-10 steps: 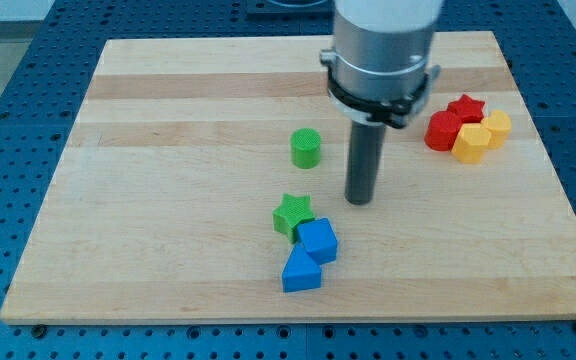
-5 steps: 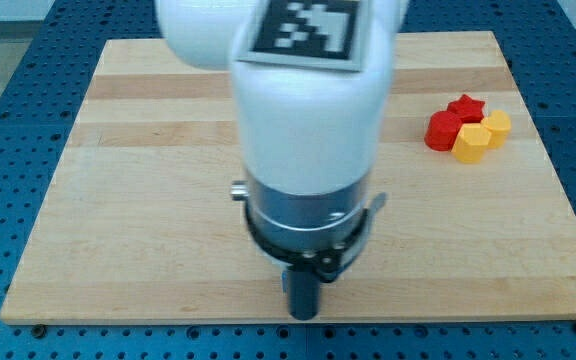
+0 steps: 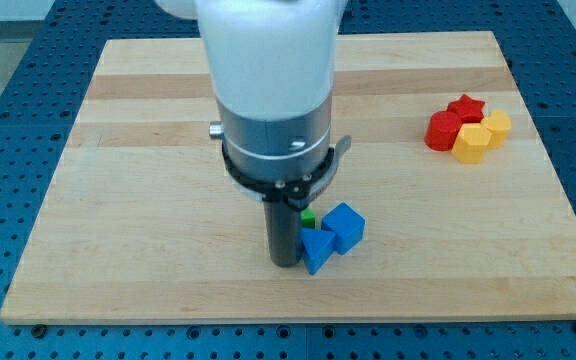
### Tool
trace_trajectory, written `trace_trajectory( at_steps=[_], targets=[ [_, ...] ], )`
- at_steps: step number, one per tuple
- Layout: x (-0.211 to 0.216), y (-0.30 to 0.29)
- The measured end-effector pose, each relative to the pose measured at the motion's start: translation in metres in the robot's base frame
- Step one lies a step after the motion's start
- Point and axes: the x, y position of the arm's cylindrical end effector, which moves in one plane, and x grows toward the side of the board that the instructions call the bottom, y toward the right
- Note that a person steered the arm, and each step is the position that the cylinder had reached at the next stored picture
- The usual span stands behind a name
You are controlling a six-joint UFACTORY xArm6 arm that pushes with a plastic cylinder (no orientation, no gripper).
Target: Keep green star on bottom right to green circle
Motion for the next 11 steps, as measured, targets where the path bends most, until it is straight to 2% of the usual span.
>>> trace_trajectory(
  at_steps=[4, 6, 8, 11],
  targets=[
    [-0.100, 0.009],
    [-0.086, 0.032],
    [-0.107, 0.079],
    [-0.160, 0.047]
  ],
)
